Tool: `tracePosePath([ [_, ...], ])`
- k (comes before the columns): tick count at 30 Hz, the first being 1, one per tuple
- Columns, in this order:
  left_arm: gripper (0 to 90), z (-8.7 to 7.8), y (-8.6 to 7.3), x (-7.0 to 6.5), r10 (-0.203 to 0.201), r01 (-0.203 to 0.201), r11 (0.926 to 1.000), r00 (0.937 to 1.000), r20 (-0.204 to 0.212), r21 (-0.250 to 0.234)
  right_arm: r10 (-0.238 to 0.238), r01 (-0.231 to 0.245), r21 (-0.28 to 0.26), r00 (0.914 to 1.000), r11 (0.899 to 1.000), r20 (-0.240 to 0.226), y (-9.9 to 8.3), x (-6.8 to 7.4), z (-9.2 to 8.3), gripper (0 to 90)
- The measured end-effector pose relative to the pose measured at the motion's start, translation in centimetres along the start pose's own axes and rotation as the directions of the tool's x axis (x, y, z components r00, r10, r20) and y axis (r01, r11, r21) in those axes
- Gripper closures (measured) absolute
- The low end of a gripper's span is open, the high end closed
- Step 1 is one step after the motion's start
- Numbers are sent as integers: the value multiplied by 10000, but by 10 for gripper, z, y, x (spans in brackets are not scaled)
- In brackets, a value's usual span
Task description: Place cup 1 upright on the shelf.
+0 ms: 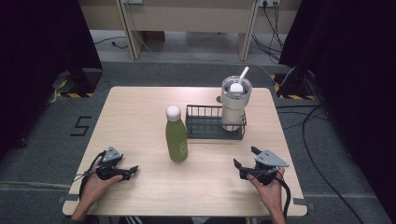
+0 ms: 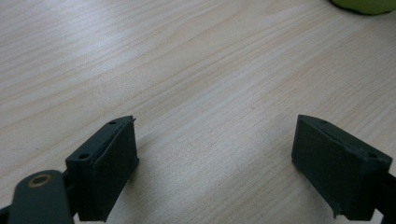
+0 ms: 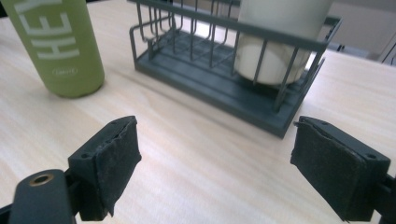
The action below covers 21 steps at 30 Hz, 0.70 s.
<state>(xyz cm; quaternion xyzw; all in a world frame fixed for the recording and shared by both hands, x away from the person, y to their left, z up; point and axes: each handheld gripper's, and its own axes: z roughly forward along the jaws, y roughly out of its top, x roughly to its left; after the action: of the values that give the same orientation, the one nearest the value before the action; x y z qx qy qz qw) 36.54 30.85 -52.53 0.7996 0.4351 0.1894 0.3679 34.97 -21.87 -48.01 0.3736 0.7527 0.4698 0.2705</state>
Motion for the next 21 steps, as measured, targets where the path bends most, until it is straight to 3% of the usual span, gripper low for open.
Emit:
tracePosePath([
  [11,135,0,0,0,1,-1,10000,10000,0,1,-6,13,712,10000,9975,-91,-13,5,-2,150],
  [21,135,0,0,0,0,0,10000,10000,-2,-3,-43,79,1568,9997,9876,-234,-23,9,-2,151],
])
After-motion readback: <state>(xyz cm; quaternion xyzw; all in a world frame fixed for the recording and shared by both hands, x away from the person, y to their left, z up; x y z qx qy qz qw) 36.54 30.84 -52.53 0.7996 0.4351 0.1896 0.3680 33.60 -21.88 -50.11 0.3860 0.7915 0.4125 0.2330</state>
